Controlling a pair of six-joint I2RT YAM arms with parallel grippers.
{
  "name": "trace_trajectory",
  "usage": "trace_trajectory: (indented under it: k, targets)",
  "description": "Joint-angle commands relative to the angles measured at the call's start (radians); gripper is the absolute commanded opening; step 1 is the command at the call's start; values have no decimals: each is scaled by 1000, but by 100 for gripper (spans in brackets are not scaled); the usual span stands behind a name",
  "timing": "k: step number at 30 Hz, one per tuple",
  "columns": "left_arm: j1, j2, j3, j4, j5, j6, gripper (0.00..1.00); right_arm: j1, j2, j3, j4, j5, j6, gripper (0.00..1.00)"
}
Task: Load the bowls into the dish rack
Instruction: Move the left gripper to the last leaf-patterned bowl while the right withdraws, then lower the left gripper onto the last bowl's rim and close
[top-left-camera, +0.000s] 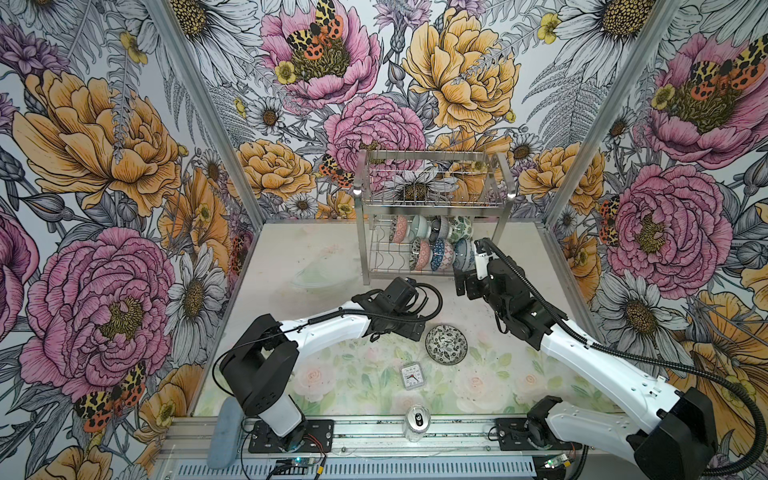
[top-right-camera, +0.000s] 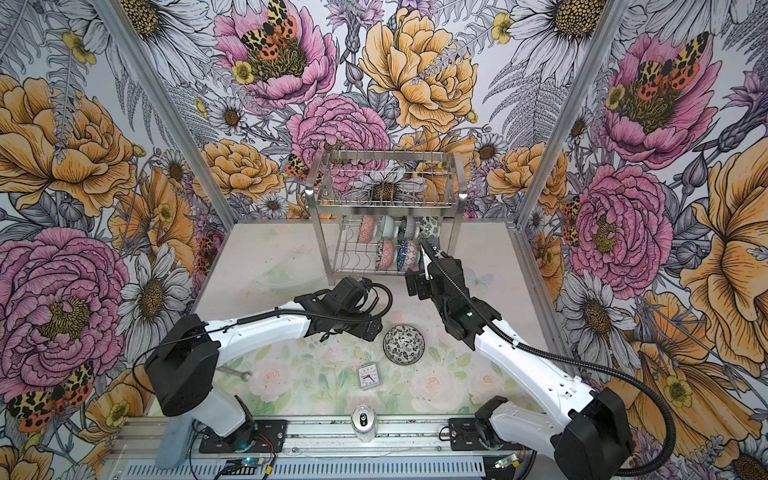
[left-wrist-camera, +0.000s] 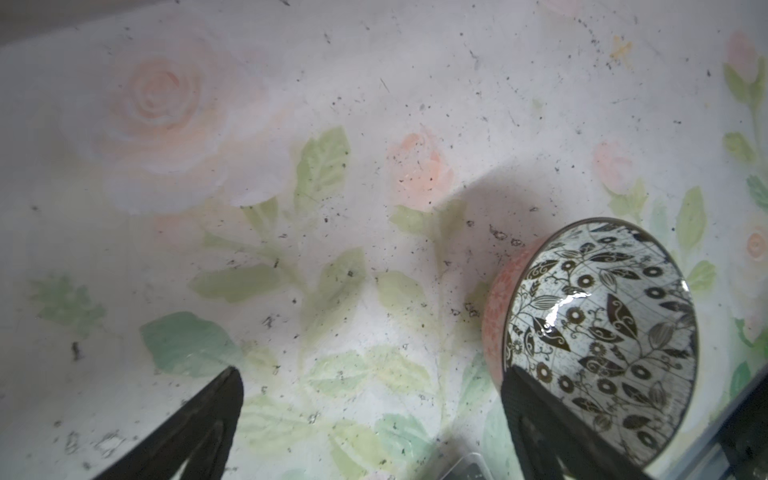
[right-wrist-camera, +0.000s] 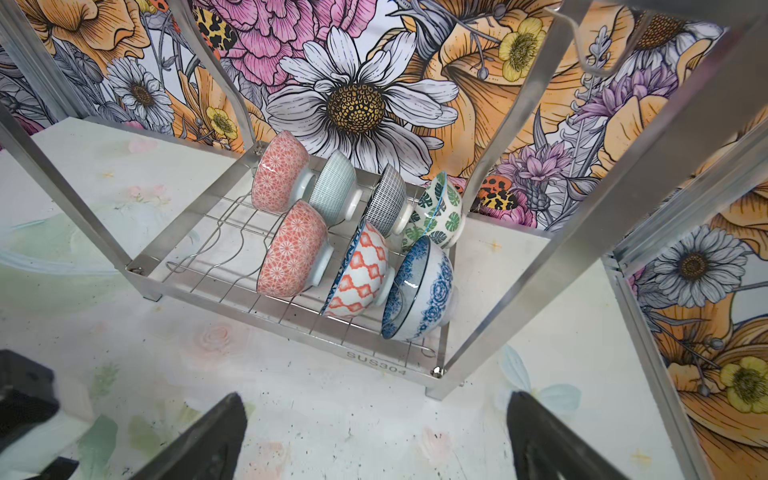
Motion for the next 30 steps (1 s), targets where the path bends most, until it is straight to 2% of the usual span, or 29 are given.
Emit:
trace_trajectory:
  k: [1,6,12,17,27,30]
  targets:
    - [-30,53,53,52,37,-28,98,-11,-30,-13,3,-11,17,99]
    - [-59,114,92,56,44,-28,94,-20,-41,-31,2,-12,19,99]
    - [-67,149,112,56,64,-32,82,-33,-53,-46,3,-17,21,99]
    - [-75,167,126,55,79,-34,68,-43,-61,-56,4,-24,24,99]
    - [-84,225,145,55,99,-37,51,-58,-76,-71,2,-30,28,98]
    - [-85,229,145,55,101,-37,42,-63,-81,-76,3,-34,30,98]
